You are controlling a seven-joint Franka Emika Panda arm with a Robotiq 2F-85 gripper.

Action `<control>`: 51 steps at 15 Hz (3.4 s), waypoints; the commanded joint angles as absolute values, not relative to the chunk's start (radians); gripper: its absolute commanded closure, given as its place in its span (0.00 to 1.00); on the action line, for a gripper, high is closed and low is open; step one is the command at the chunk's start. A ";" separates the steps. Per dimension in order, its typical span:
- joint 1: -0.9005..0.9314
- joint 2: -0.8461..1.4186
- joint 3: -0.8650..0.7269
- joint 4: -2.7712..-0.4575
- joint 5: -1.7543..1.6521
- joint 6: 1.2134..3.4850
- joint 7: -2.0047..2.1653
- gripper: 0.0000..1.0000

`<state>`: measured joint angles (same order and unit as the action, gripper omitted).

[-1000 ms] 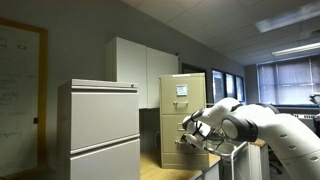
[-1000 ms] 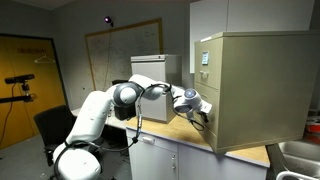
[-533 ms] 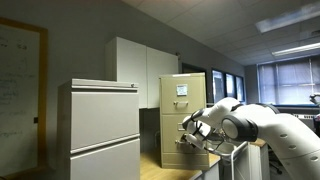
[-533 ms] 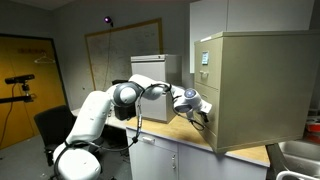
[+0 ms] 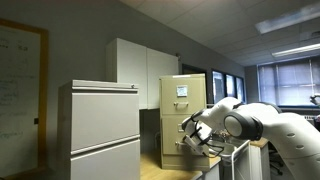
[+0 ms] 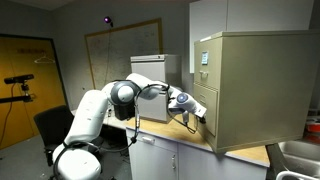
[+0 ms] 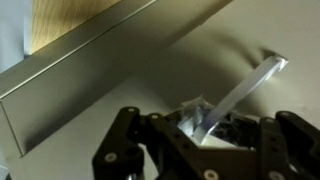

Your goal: Open the bottom drawer of the file cabinet on the right fully

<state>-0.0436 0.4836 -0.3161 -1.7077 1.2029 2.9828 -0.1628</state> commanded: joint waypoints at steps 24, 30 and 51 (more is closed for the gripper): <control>0.289 -0.220 -0.009 -2.622 1.610 3.432 -0.489 0.99; 0.406 -0.264 -0.008 -2.664 1.810 3.420 -0.654 0.68; -0.289 -0.423 0.630 -2.644 2.139 3.453 -1.058 0.00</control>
